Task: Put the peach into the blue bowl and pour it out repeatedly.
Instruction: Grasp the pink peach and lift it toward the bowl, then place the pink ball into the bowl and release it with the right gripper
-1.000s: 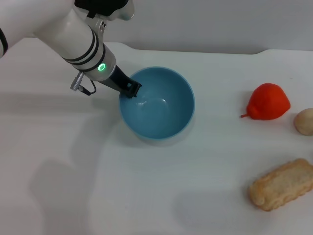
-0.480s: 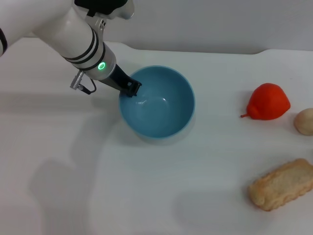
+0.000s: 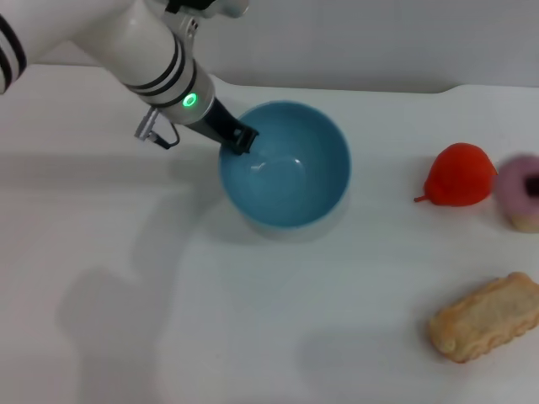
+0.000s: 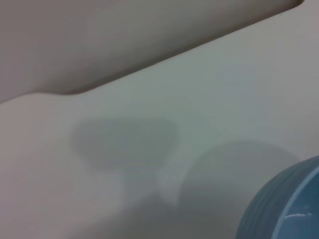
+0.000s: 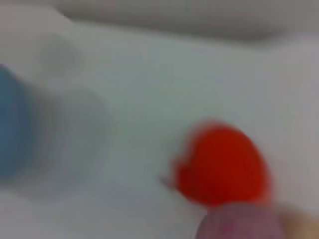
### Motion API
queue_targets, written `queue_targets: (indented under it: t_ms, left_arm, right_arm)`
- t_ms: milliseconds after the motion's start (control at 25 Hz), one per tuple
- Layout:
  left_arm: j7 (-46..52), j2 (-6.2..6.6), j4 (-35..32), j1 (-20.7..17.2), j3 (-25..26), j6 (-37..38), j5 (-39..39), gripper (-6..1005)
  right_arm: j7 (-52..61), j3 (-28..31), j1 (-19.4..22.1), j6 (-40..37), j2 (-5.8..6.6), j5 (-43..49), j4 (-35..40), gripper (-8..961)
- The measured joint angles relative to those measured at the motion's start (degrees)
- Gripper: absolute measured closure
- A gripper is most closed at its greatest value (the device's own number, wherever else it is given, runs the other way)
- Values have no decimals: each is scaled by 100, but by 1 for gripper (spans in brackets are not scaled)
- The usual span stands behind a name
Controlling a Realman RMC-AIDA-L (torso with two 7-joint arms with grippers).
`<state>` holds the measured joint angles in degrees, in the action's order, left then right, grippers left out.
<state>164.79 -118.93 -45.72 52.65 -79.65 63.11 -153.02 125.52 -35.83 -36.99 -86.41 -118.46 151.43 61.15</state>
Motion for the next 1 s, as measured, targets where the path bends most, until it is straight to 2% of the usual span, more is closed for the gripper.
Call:
queue_targets:
  t_ms: [280,480,800,1000]
  left_arm:
    - [0,-14,-50,171,-248,83,187,1001]
    - [0,-17,-52,176,-279,70,186,1001]
    - [0,-16,-19,137,-297,35,182,1001]
    - [0,-14,-19,102,-295,18,223,1000]
  right_arm:
    - [23,-952,-496,-92,-17,-1104,19,893]
    - [49,-1569,-667,-213,-23,-1969,11,899]
    - [317,-2243,-727,171,-29,-2129,-223,905]
    - [274,-2400,-795,723,-36,-2262,-672,822]
